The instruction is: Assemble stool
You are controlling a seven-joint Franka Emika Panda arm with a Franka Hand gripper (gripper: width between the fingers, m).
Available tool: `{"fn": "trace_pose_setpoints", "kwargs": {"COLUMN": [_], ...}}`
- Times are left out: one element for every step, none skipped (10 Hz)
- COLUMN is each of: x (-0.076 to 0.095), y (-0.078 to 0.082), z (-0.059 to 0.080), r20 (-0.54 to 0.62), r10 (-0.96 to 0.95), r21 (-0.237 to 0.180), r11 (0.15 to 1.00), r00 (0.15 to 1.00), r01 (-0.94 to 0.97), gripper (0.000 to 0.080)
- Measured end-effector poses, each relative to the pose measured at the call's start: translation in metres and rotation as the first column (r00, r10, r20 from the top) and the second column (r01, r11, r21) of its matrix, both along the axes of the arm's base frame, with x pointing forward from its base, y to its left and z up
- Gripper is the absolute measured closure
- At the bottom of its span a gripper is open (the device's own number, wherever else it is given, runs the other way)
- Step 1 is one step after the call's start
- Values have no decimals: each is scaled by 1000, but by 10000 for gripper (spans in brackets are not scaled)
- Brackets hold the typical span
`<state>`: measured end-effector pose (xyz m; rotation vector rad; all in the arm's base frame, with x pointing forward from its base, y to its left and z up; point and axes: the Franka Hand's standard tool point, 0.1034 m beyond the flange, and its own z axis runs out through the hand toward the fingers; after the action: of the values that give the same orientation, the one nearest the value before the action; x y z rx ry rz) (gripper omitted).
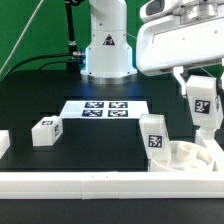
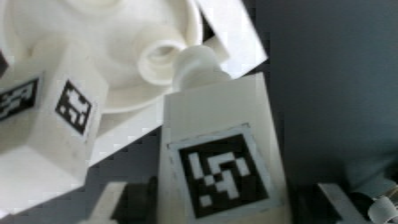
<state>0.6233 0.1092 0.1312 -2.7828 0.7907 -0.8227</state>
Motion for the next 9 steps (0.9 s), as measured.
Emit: {"fn": "trace_pose_setpoints", "kwargs": {"x": [3, 5, 5, 4, 4, 4, 3, 4, 6], "y": [1, 2, -1, -1, -1, -1, -1, -2, -2], "z": [6, 11, 12, 10, 10, 10, 8, 0, -6], "r20": [17, 44, 49, 45, 45, 44, 42, 36, 33], "r10": [2, 4, -3, -1, 1, 5, 8, 8, 7], "r21": [-2, -5, -4, -6, -8, -11, -15, -25, -35], "r11": [1000, 1000, 1000, 1000, 1000, 1000, 1000, 1000, 999], "r00": [1000, 999, 999, 999, 999, 999, 999, 999, 999], "r01": [-2, -4, 4, 1, -1, -5, -8, -7, -6], "gripper": [475, 475, 475, 475, 475, 475, 475, 475, 475]}}
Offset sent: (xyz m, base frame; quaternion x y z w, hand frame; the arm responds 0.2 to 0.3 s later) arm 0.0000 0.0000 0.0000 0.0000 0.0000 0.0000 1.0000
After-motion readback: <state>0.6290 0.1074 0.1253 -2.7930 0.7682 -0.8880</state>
